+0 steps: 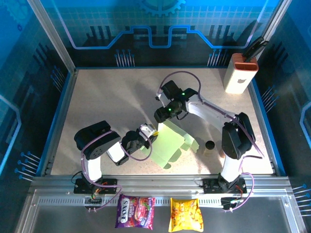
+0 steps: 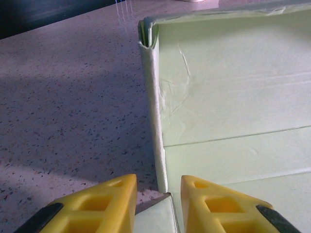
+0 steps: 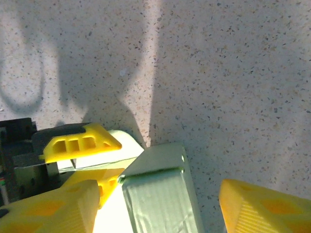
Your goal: Fold the paper box
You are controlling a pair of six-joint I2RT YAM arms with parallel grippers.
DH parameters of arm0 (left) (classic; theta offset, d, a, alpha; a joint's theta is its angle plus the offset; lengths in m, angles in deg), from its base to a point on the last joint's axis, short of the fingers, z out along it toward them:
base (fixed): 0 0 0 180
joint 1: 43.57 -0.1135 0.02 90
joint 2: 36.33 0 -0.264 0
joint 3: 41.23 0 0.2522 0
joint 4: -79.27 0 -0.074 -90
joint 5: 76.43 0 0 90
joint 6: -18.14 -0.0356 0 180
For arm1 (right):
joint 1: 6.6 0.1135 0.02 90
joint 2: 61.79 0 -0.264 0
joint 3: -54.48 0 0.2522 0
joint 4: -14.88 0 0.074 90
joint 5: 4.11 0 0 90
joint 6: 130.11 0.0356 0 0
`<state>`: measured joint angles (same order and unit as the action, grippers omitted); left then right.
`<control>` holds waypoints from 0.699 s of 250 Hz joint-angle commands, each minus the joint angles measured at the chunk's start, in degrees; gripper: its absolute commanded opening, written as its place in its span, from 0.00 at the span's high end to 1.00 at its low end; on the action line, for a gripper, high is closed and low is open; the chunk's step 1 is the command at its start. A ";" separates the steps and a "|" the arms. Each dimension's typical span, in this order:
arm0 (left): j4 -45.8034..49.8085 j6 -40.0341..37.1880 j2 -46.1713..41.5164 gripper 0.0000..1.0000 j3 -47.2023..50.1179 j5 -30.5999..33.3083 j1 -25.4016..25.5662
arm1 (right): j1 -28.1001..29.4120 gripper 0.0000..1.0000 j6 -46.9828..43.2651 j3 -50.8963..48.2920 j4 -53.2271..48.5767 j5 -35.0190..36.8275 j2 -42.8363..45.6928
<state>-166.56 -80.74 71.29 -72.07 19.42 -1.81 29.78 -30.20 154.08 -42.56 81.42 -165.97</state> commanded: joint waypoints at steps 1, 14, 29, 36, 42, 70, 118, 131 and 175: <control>-0.75 1.07 0.05 0.69 0.21 1.06 0.08 | 1.19 0.29 -1.46 2.45 -2.92 -0.48 -3.05; -0.81 1.12 0.05 0.69 0.21 1.18 0.07 | 1.37 0.29 -1.61 2.79 -2.91 -0.57 -4.11; -0.80 1.06 0.14 0.69 0.12 1.28 0.08 | 1.58 0.30 -1.82 3.10 -3.01 -0.99 -5.18; -0.77 1.01 0.21 0.69 0.12 1.27 0.08 | 1.75 0.30 -1.91 3.10 -3.05 -1.09 -5.53; -0.79 0.98 0.23 0.69 0.12 1.32 0.08 | 1.87 0.30 -2.00 3.09 -2.99 -1.00 -5.80; -0.74 1.06 0.40 0.69 0.10 1.36 0.08 | 2.30 0.31 -2.17 3.10 -2.96 -0.59 -6.95; -0.74 1.04 0.58 0.69 -0.06 1.44 0.07 | 2.71 0.35 -2.18 2.93 -2.87 0.54 -8.04; -0.77 1.06 0.58 0.69 -0.04 1.36 0.07 | 2.84 0.37 -1.84 2.84 -2.66 0.93 -8.21; -0.80 1.05 0.67 0.69 -0.14 1.38 0.07 | 3.16 0.43 -1.28 2.84 -2.20 1.20 -8.40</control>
<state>-166.56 -80.72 71.31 -72.07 20.25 -1.81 31.75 -31.60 155.37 -44.07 81.97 -173.25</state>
